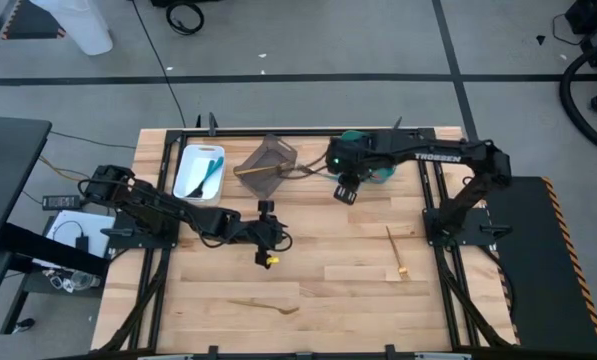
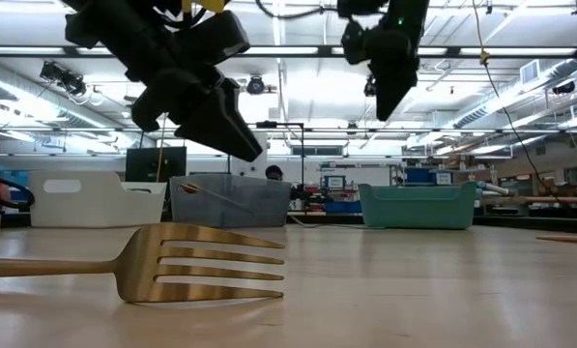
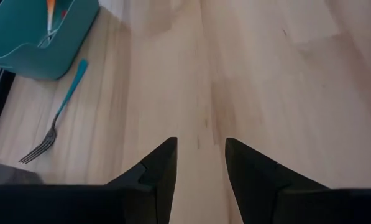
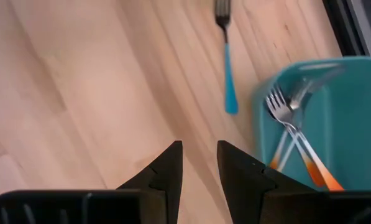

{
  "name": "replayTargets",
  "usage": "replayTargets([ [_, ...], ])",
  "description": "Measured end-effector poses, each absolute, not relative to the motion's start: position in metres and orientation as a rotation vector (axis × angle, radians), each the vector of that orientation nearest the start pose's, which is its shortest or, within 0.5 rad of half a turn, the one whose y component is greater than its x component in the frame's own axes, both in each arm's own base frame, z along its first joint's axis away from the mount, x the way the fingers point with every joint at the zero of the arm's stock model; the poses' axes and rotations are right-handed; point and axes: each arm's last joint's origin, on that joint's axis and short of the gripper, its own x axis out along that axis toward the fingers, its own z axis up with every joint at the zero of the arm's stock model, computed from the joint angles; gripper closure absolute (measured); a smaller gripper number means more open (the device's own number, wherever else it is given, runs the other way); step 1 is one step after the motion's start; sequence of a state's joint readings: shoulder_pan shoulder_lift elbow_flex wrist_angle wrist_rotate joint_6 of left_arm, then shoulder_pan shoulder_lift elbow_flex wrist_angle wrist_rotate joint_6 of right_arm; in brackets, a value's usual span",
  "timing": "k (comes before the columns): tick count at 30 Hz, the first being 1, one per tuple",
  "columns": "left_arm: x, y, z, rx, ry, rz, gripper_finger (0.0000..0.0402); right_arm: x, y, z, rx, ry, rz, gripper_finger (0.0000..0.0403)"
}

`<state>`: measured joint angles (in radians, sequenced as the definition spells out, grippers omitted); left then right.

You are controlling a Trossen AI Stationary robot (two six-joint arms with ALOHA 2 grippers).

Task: Sort silverware by color (type)
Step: Put the top gold fork into the black bin

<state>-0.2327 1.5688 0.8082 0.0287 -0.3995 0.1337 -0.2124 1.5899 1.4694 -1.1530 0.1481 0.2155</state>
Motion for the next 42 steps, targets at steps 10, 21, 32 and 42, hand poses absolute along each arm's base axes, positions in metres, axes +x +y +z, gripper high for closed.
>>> replayTargets([
  [10,0.304,-0.060,0.180,0.336,0.695,0.123,0.0258,0.298,-0.024,0.301,0.185,1.205,-0.382,0.0292],
  [21,0.304,-0.060,0.181,0.332,0.683,0.123,0.0258,0.298,0.016,0.271,0.190,1.206,-0.385,0.0292],
  [32,0.306,-0.054,0.181,0.335,0.685,0.136,0.0258,0.283,0.043,0.243,0.337,1.283,-0.468,0.0292],
  [42,0.308,-0.044,0.181,0.373,0.698,0.123,0.0258,0.265,0.059,0.216,0.434,1.397,-0.501,0.0292],
])
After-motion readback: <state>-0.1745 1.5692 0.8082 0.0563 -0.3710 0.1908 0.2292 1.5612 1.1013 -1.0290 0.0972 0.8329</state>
